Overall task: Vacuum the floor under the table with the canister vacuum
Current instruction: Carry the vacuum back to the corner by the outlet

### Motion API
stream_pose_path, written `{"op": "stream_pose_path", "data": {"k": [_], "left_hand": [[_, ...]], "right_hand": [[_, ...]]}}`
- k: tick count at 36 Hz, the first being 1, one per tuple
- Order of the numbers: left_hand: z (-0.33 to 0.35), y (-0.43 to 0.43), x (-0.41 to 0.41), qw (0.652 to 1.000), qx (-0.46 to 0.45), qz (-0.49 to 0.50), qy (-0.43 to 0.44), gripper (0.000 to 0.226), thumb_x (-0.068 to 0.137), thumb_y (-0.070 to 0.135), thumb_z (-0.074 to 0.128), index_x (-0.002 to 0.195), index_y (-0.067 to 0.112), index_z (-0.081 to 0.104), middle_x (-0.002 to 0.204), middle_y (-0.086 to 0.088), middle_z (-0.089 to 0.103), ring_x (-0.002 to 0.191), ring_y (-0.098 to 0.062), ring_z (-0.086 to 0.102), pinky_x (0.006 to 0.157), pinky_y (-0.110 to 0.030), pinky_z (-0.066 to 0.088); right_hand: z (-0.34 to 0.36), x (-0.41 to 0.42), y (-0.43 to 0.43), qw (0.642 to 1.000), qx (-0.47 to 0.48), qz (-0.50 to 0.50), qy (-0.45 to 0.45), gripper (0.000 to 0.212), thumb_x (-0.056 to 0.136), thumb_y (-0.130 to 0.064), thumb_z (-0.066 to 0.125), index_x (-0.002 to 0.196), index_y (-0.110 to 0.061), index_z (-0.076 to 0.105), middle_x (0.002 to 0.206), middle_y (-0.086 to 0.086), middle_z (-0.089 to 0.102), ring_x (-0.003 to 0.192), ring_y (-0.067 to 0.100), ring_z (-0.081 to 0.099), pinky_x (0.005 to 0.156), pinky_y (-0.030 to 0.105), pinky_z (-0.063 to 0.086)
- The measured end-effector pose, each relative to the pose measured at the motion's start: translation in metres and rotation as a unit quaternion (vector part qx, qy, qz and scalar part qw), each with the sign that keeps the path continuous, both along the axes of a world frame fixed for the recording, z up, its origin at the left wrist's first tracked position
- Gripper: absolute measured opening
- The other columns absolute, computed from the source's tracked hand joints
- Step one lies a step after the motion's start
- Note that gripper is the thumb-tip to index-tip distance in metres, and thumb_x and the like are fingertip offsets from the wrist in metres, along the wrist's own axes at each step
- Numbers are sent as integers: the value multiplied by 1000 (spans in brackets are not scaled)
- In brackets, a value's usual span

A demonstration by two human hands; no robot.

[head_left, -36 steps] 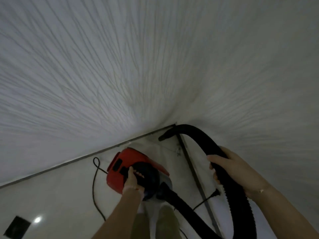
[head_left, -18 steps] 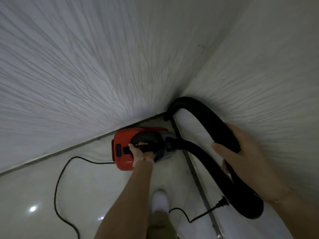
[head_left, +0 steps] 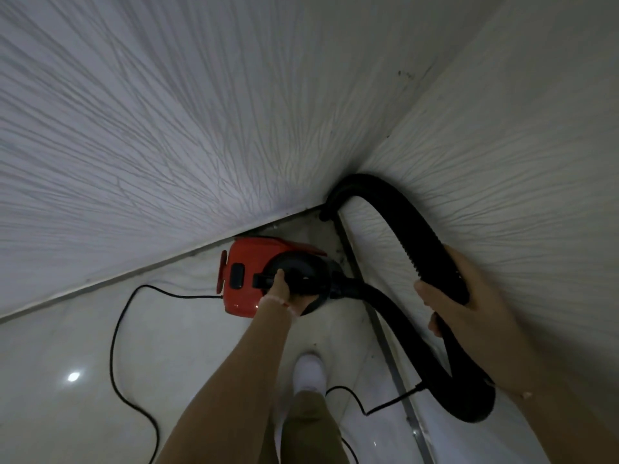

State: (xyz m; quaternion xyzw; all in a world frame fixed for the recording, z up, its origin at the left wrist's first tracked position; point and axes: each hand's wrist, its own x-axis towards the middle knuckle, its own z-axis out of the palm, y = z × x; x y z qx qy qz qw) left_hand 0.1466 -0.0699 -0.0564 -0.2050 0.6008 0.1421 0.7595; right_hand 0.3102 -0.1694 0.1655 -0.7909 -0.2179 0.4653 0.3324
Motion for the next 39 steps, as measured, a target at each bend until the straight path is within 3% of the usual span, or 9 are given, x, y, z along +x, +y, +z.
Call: {"op": "stream_pose_path", "data": {"k": [6, 10, 16, 23, 29, 33, 37, 39], "left_hand": [[-19, -5, -5, 999, 29, -1, 30, 60, 96, 46, 39, 144, 9, 39, 145, -15, 44, 135, -38, 36, 95, -57, 38], [-5, 12, -4, 996, 73, 20, 48, 56, 101, 42, 28, 142, 5, 39, 130, -13, 46, 137, -38, 35, 105, -51, 33], [-7, 24, -6, 992, 41, 121, 21, 54, 100, 43, 33, 140, 9, 42, 150, -15, 37, 140, -34, 31, 114, -48, 26], [-1, 20, -11, 994, 35, 102, -18, 69, 99, 47, 34, 150, 4, 19, 153, -20, 28, 141, -37, 30, 117, -47, 24], [10, 17, -28, 994, 35, 98, -27, 60, 101, 35, 39, 148, -1, 25, 154, -20, 28, 142, -34, 29, 116, -41, 25], [19, 16, -35, 996, 47, 79, -1, 55, 102, 30, 38, 146, -1, 28, 155, -18, 28, 143, -30, 28, 118, -36, 23], [26, 17, -37, 997, 43, 59, 12, 53, 103, 27, 35, 146, -3, 28, 155, -18, 28, 144, -28, 27, 119, -33, 19], [26, 15, -39, 998, 59, 16, 26, 50, 103, 24, 38, 144, -4, 31, 152, -19, 33, 142, -28, 32, 118, -33, 23]], "right_hand": [[4, -6, -7, 999, -12, -22, -27, 44, 88, -16, 61, 124, -40, 53, 66, -14, 63, 48, 6, 53, 45, 15, 46], [4, -6, -9, 999, -8, -36, -29, 48, 86, -18, 64, 127, -40, 52, 68, -14, 65, 49, 0, 56, 47, 12, 46], [-4, -15, 1, 1000, 3, -1, -21, 50, 88, -17, 62, 130, -39, 48, 88, -16, 61, 62, -12, 57, 57, 5, 46], [-11, -9, 11, 999, 9, 17, -50, 52, 87, -20, 64, 134, -34, 48, 94, -16, 62, 69, -6, 57, 69, 11, 50], [-12, -9, 3, 997, -10, 17, -73, 51, 87, -18, 63, 133, -34, 48, 83, -11, 62, 55, -6, 58, 51, 9, 46], [-14, -11, -3, 996, -23, 22, -84, 52, 88, -18, 63, 134, -35, 47, 80, -7, 61, 53, -4, 57, 49, 9, 45], [-18, -13, -4, 994, -28, 41, -101, 52, 87, -22, 64, 133, -37, 46, 82, -12, 60, 60, -6, 58, 56, 7, 46], [-18, -14, -3, 994, -21, 42, -98, 52, 87, -23, 64, 134, -36, 46, 91, -11, 62, 69, -1, 58, 69, 14, 48]]}}
